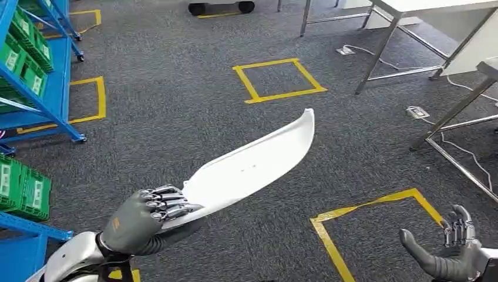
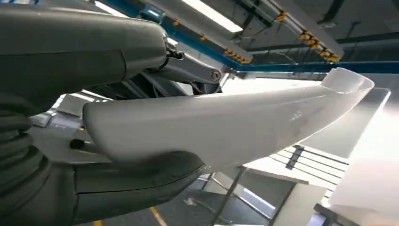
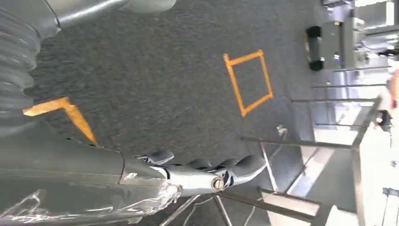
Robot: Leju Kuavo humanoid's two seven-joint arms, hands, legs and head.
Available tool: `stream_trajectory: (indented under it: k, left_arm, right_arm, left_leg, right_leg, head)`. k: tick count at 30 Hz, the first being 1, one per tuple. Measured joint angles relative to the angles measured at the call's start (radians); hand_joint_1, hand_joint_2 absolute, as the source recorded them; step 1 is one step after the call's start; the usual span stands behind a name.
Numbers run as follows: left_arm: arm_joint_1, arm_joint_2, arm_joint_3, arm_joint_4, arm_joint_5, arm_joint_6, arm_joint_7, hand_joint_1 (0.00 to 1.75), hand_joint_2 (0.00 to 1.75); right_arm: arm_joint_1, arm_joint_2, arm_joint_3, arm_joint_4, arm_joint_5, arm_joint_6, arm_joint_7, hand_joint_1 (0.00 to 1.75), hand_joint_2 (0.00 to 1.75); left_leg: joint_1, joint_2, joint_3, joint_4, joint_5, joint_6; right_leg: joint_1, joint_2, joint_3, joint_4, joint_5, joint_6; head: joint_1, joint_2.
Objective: Take the parts from the cabinet and place them on the table.
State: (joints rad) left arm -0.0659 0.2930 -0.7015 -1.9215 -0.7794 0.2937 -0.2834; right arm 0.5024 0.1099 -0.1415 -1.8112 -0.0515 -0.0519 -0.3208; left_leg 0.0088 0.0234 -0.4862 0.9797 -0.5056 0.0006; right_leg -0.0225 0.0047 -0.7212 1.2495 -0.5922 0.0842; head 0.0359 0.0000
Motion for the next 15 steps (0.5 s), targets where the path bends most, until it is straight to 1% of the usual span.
stream_trajectory:
  k: [1, 2, 3, 4, 5, 6, 7, 8, 9, 10, 11, 12, 13, 14, 15]
  left_arm:
    - [-0.001, -0.001, -0.001, 0.000, 0.000, 0.000, 0.000, 1.75, 1.75]
    - [0.000, -0.001, -0.002, 0.000, -0.001, 0.000, 0.000, 1.75, 1.75]
    - [-0.001, -0.001, -0.003, 0.000, -0.001, 0.000, 0.000, 1.75, 1.75]
    - [0.004, -0.001, -0.003, 0.000, -0.001, 0.002, 0.000, 1.75, 1.75]
    - [0.003, 0.000, -0.003, 0.000, -0.002, 0.003, -0.005, 1.75, 1.75]
    - [0.003, 0.000, -0.004, 0.000, -0.002, 0.004, -0.012, 1.75, 1.75]
    - [0.001, 0.000, -0.004, 0.000, -0.003, 0.006, -0.017, 1.75, 1.75]
    - [0.000, 0.000, -0.006, 0.000, -0.008, 0.006, -0.021, 1.75, 1.75]
    - [0.000, 0.000, -0.006, 0.000, -0.008, 0.008, -0.024, 1.75, 1.75]
    - [0.001, 0.002, -0.007, 0.000, -0.009, 0.008, -0.026, 1.75, 1.75]
    - [0.002, 0.003, -0.008, 0.000, -0.010, 0.009, -0.029, 1.75, 1.75]
    - [0.003, 0.005, -0.009, 0.000, -0.010, 0.009, -0.031, 1.75, 1.75]
    - [0.003, 0.005, -0.010, 0.000, -0.010, 0.009, -0.032, 1.75, 1.75]
    - [0.003, 0.007, -0.010, 0.000, -0.010, 0.009, -0.032, 1.75, 1.75]
    - [0.004, 0.008, -0.010, 0.000, -0.010, 0.009, -0.032, 1.75, 1.75]
  right_arm:
    - [0.000, 0.000, 0.001, 0.002, 0.000, 0.000, 0.000, 0.00, 1.75]
    - [0.000, 0.000, 0.001, 0.003, 0.000, 0.000, -0.001, 0.00, 1.75]
    - [0.002, 0.000, 0.002, 0.006, 0.000, 0.000, -0.003, 0.00, 1.75]
    - [-0.004, 0.000, 0.003, 0.011, -0.002, 0.000, 0.000, 0.00, 1.75]
    - [-0.005, 0.000, 0.004, 0.011, -0.002, 0.000, -0.005, 0.00, 1.75]
    - [-0.005, 0.000, 0.005, 0.011, -0.002, 0.000, -0.006, 0.00, 1.75]
    - [-0.006, 0.000, 0.005, 0.011, -0.003, 0.001, -0.006, 0.00, 1.75]
    - [-0.005, 0.000, 0.005, 0.011, -0.003, 0.002, -0.008, 0.00, 1.75]
    - [-0.008, 0.000, 0.005, 0.011, -0.003, 0.003, -0.009, 0.00, 1.75]
    - [-0.011, 0.000, 0.005, 0.011, -0.003, 0.004, -0.010, 0.00, 1.75]
    - [-0.011, 0.000, 0.005, 0.011, -0.003, 0.005, -0.011, 0.00, 1.75]
    - [-0.010, 0.000, 0.005, 0.011, -0.003, 0.005, -0.012, 0.00, 1.75]
    - [-0.010, 0.000, 0.005, 0.011, -0.003, 0.006, -0.012, 0.00, 1.75]
    - [-0.010, 0.000, 0.006, 0.011, -0.003, 0.006, -0.012, 0.00, 1.75]
    - [-0.010, 0.000, 0.006, 0.012, -0.004, 0.006, -0.012, 0.00, 1.75]
  left_leg:
    - [0.001, 0.009, 0.028, -0.001, -0.020, -0.003]
    - [0.001, 0.018, 0.054, -0.002, -0.037, -0.008]
    - [-0.008, 0.025, 0.071, 0.003, -0.059, -0.015]
    - [-0.014, 0.032, 0.076, -0.001, -0.066, -0.021]
    - [-0.015, 0.043, 0.088, -0.009, -0.076, -0.029]
    - [-0.012, 0.046, 0.094, -0.006, -0.070, -0.035]
    - [-0.009, 0.047, 0.093, 0.001, -0.061, -0.043]
    - [-0.003, 0.032, 0.068, 0.049, -0.047, -0.048]
    - [-0.002, 0.008, 0.024, 0.123, -0.038, -0.047]
    - [-0.002, -0.006, -0.027, 0.197, -0.055, -0.048]
    - [-0.002, -0.014, -0.079, 0.262, -0.099, -0.048]
    - [-0.002, -0.018, -0.120, 0.303, -0.148, -0.049]
    - [-0.002, -0.020, -0.151, 0.318, -0.182, -0.047]
    - [-0.002, -0.020, -0.165, 0.305, -0.174, -0.046]
    - [-0.002, -0.022, -0.163, 0.262, -0.128, -0.043]
  right_leg:
    - [0.000, -0.011, 0.009, -0.066, 0.053, 0.000]
    - [0.000, -0.037, 0.017, -0.134, 0.140, -0.004]
    - [0.003, -0.090, 0.004, -0.206, 0.250, -0.007]
    - [0.007, -0.089, 0.017, -0.191, 0.230, -0.026]
    - [0.009, -0.067, 0.015, -0.191, 0.236, -0.039]
    - [0.008, -0.057, 0.012, -0.194, 0.232, -0.044]
    - [0.009, -0.041, 0.019, -0.194, 0.230, -0.050]
    - [0.005, -0.031, 0.028, -0.204, 0.227, -0.058]
    - [0.006, -0.021, 0.036, -0.211, 0.223, -0.064]
    - [0.005, -0.010, 0.044, -0.215, 0.219, -0.069]
    - [0.005, 0.002, 0.052, -0.220, 0.214, -0.073]
    - [0.006, 0.013, 0.058, -0.222, 0.209, -0.075]
    - [0.007, 0.027, 0.065, -0.222, 0.202, -0.075]
    - [0.007, 0.040, 0.073, -0.222, 0.197, -0.074]
    - [0.007, 0.053, 0.082, -0.222, 0.191, -0.072]
  head:
    - [0.000, 0.000]
    - [0.001, 0.000]
    - [0.003, -0.001]
    - [0.002, 0.000]
    - [-0.007, 0.000]
    - [-0.004, 0.000]
    - [-0.007, 0.000]
    - [-0.005, 0.000]
    - [-0.007, 0.000]
    - [-0.006, 0.000]
    - [-0.006, 0.000]
    - [-0.006, 0.000]
    - [-0.006, 0.000]
    - [-0.006, 0.000]
    - [-0.006, 0.000]
